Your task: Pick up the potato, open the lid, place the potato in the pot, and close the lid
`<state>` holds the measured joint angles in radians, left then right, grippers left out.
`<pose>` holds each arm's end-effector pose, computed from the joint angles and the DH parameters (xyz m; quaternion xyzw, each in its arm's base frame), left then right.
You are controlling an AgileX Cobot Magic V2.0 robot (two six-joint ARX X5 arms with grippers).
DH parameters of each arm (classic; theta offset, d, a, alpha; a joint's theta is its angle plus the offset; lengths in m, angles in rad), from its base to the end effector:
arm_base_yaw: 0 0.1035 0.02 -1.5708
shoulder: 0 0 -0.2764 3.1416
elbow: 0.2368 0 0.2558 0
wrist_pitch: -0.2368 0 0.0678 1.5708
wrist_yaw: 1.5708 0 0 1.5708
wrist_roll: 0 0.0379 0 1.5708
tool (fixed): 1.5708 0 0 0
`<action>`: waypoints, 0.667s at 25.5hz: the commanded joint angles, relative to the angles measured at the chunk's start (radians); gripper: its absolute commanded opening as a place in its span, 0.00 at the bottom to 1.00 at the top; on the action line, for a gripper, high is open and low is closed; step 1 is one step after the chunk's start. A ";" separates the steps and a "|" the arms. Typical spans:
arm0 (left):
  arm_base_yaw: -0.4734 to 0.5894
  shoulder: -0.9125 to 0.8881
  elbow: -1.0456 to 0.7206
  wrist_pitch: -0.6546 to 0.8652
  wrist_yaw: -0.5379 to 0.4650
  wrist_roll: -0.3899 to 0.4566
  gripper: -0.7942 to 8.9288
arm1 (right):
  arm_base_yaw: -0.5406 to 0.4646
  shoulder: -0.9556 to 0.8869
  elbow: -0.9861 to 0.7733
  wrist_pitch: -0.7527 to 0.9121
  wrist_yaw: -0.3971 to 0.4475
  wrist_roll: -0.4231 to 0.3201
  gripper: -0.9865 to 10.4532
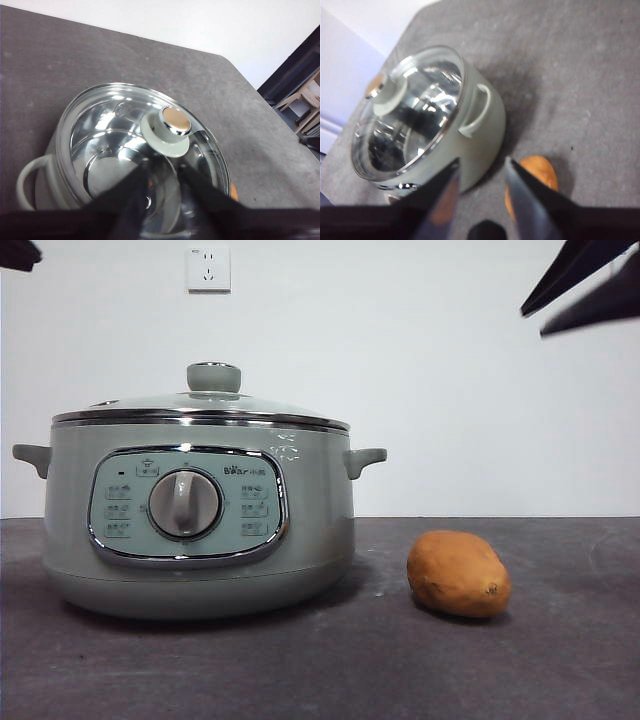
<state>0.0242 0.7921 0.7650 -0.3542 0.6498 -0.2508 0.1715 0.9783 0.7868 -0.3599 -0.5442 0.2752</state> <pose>0.1675 -0.0189 0.3170 -0.1790 0.2152 -0.2774 0.9191 0.2002 0.0546 0.2919 0.1736 0.3112 0.2972 0.8858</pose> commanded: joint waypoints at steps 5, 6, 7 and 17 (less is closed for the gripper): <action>-0.026 0.012 0.010 0.045 0.006 0.019 0.34 | 0.085 0.050 0.008 0.001 0.101 -0.014 0.56; -0.031 0.012 0.010 0.047 0.006 0.019 0.34 | 0.123 0.068 0.017 -0.013 0.151 -0.016 0.56; -0.035 0.012 0.010 0.047 0.006 0.019 0.34 | 0.171 0.093 0.033 -0.037 0.219 -0.024 0.56; -0.052 0.012 0.010 0.045 0.006 0.019 0.34 | 0.394 0.494 0.182 -0.119 0.583 -0.056 0.55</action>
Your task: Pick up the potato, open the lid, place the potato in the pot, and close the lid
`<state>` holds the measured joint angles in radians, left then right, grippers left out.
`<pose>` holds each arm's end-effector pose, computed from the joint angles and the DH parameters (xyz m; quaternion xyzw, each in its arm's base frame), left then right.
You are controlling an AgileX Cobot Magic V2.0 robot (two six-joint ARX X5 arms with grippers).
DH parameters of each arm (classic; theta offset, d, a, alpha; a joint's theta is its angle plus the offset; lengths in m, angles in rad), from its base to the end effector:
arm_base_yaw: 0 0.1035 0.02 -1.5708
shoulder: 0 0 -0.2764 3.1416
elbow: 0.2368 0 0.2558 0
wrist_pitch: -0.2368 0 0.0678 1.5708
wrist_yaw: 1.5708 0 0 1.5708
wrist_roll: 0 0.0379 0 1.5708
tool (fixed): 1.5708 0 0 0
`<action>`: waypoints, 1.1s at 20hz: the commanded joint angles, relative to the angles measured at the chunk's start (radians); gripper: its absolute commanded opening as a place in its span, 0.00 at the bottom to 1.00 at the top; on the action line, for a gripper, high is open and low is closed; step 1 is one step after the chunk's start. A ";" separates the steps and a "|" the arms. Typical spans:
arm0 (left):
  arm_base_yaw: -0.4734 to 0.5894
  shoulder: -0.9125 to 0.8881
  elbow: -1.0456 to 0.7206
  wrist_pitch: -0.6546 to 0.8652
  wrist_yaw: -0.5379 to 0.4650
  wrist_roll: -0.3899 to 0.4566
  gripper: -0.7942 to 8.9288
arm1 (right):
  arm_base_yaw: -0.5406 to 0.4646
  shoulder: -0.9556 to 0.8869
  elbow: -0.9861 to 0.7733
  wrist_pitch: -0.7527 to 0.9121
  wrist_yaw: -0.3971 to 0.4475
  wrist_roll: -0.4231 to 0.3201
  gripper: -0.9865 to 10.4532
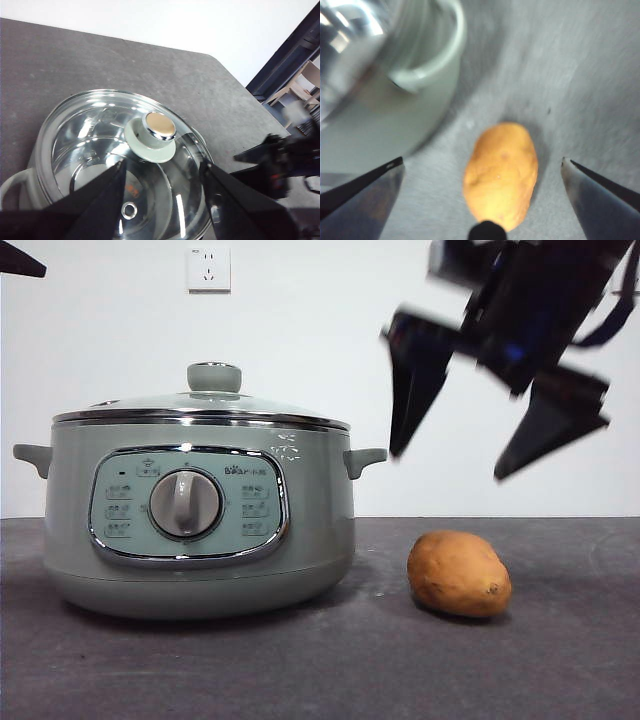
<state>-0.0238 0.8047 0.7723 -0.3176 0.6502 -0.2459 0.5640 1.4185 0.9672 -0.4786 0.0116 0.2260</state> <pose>0.1703 -0.0270 0.3210 -0.1672 0.2043 -0.3028 0.9157 0.2463 0.1553 0.2375 -0.0295 0.4547 0.1937 0.8688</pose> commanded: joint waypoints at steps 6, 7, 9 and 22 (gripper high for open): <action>-0.004 0.000 0.003 0.009 0.005 0.014 0.34 | 0.000 0.243 0.001 0.038 0.039 -0.006 0.55; -0.004 0.000 0.003 0.009 0.005 0.014 0.34 | 0.001 0.259 0.001 0.050 0.040 0.002 0.55; -0.004 0.000 0.003 0.008 0.005 0.014 0.34 | 0.001 0.274 0.001 0.056 0.043 0.020 0.39; -0.034 0.012 0.005 0.029 -0.066 0.041 0.34 | 0.000 0.029 0.002 -0.137 0.043 -0.004 0.08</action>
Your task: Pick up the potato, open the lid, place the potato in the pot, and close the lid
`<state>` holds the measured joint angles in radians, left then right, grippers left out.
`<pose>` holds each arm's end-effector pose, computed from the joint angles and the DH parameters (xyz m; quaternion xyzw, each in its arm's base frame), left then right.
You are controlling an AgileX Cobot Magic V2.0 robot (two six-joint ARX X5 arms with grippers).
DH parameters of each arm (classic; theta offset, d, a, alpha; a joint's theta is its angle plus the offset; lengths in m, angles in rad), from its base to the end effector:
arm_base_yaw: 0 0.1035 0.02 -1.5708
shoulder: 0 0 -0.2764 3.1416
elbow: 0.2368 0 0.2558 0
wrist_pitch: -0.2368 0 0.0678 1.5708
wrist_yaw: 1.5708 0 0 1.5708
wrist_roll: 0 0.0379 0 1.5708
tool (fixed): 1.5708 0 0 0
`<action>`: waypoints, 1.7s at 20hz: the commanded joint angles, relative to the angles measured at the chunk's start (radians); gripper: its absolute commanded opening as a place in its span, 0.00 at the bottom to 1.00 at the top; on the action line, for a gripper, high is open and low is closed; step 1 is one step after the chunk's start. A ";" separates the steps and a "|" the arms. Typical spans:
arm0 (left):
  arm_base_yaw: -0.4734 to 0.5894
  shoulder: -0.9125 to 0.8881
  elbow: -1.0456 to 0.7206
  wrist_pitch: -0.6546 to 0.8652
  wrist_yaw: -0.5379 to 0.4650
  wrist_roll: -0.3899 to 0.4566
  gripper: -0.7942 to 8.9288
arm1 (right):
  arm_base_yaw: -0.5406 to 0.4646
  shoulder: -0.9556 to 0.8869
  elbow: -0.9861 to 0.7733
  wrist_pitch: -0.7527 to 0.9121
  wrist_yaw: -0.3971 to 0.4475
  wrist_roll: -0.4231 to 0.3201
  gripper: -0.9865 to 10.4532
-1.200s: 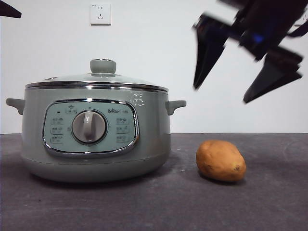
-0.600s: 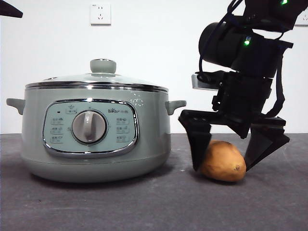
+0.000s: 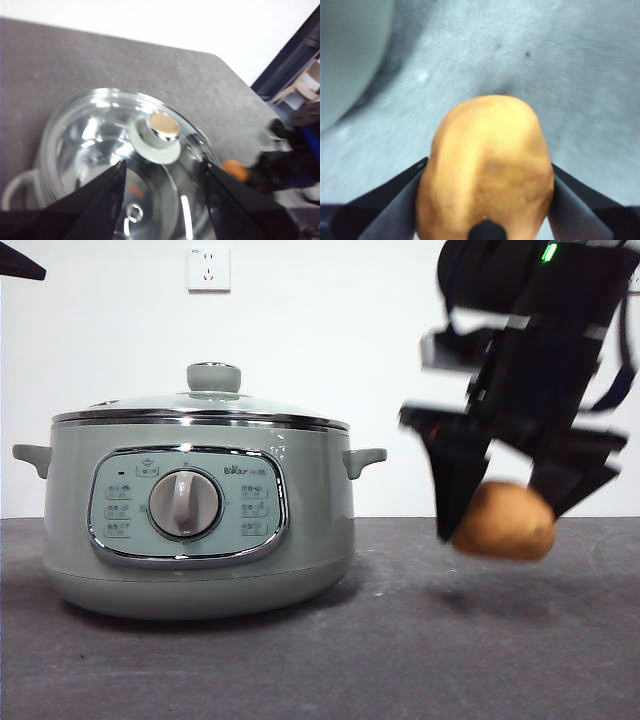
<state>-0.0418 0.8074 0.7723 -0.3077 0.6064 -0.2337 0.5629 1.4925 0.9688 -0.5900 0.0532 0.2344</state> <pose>0.1716 -0.0288 0.3212 -0.1561 0.1993 -0.2926 0.9221 0.2466 0.1532 0.2119 -0.0631 0.5252 0.1537 0.8346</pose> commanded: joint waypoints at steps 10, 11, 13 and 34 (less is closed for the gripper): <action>-0.308 0.364 0.248 0.015 -0.331 0.118 0.43 | 0.000 -0.286 0.000 -0.105 0.007 -0.016 0.08; -0.338 0.403 0.268 0.015 -0.374 0.138 0.43 | 0.000 -0.287 0.000 -0.114 0.007 -0.016 0.08; -0.384 0.475 0.296 0.016 -0.443 0.162 0.43 | -0.001 -0.287 0.000 -0.127 0.009 -0.016 0.08; -0.441 0.549 0.391 0.005 -0.554 0.231 0.07 | -0.001 -0.292 0.026 -0.114 0.001 -0.016 0.08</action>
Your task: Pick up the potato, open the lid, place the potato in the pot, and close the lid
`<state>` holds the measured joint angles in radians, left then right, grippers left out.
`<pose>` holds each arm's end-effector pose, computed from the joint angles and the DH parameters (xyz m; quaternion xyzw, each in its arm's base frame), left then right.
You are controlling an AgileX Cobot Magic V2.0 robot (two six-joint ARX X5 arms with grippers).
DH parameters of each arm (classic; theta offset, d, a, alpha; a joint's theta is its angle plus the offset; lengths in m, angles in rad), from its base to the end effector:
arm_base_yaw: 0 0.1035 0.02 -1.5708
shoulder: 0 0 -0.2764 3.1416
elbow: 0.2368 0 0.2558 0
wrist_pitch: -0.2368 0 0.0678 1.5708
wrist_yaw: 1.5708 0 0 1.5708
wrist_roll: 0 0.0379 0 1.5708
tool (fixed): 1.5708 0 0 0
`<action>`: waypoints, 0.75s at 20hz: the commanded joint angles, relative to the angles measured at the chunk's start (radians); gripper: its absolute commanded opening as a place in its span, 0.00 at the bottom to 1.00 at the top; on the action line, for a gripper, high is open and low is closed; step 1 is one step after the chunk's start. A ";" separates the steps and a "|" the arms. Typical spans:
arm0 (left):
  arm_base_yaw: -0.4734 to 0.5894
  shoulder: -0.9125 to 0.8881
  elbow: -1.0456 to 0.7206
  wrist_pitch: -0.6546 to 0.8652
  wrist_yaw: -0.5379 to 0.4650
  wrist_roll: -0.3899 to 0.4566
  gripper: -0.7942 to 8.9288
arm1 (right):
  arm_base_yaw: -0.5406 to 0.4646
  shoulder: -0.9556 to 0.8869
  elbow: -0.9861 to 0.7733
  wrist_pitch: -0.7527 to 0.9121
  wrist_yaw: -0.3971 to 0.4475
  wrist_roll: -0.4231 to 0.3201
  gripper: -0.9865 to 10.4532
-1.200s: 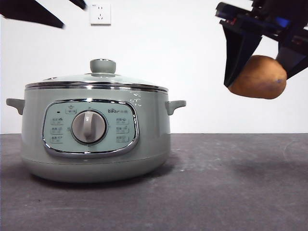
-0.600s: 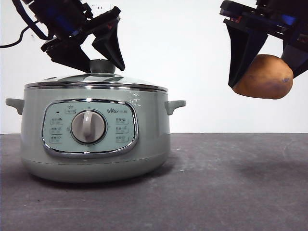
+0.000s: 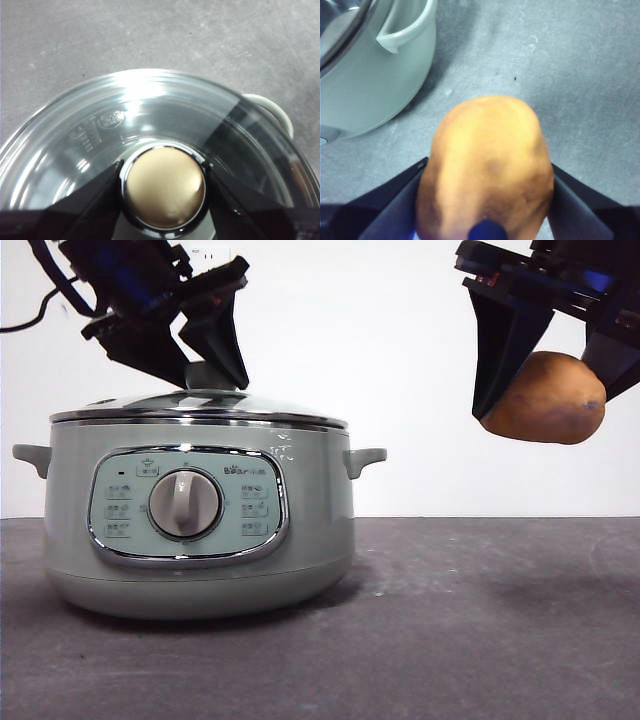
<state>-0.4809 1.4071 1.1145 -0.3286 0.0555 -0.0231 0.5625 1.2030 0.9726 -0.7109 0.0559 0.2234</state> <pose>0.2794 -0.1482 0.3005 0.0539 0.3016 -0.2489 0.9188 0.2030 0.1255 0.2777 -0.0409 0.4542 0.1738 0.8728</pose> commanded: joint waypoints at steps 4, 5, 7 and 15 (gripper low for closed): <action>-0.002 -0.161 0.149 -0.056 -0.014 0.025 0.07 | 0.002 -0.002 0.125 0.010 -0.093 -0.035 0.08; -0.002 -0.199 0.172 -0.091 -0.042 0.027 0.07 | 0.003 0.000 0.161 0.024 -0.135 -0.046 0.08; -0.002 -0.275 0.203 -0.155 -0.094 0.045 0.07 | 0.012 0.019 0.235 0.037 -0.189 -0.056 0.08; -0.002 -0.574 0.229 -0.370 -0.304 0.055 0.07 | 0.136 0.333 0.597 -0.010 -0.188 -0.161 0.08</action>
<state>-0.4809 0.8375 1.3228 -0.7422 -0.2447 0.0193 0.6964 1.5223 1.5642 -0.7250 -0.1310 0.0883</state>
